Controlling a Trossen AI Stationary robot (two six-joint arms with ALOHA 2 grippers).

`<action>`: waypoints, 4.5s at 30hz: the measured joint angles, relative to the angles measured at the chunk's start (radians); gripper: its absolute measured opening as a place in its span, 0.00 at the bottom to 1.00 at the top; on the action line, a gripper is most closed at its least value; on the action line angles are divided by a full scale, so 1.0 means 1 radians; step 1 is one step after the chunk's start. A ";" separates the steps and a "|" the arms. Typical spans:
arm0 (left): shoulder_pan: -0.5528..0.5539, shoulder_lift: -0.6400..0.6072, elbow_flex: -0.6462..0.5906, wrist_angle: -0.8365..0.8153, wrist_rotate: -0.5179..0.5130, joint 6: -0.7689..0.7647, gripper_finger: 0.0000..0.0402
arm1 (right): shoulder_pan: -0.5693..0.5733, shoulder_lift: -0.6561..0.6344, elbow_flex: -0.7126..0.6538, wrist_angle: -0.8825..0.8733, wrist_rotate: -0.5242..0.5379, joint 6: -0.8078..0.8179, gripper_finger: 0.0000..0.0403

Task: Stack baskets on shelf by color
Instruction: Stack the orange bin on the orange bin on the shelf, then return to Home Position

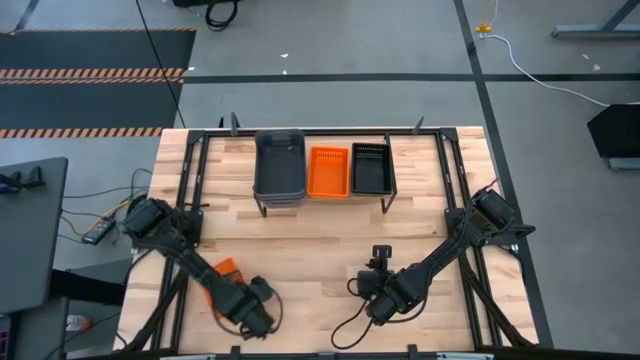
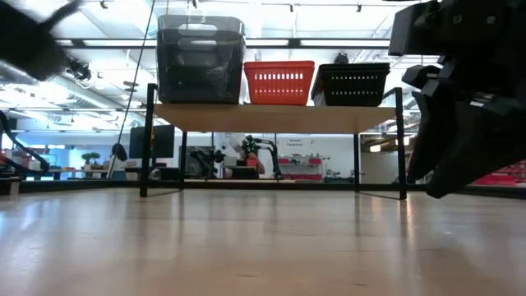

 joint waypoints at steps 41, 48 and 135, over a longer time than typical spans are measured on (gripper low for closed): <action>0.597 0.001 0.899 -0.284 -0.378 1.348 0.02 | 0.027 0.001 0.000 0.045 0.073 0.329 0.41; 0.659 0.000 0.899 -0.230 -0.333 1.374 0.02 | 0.029 0.001 0.000 0.049 0.099 0.328 0.41; 0.573 0.068 1.025 -0.233 -0.464 1.225 0.29 | 0.033 0.001 -0.164 0.284 0.089 0.297 0.41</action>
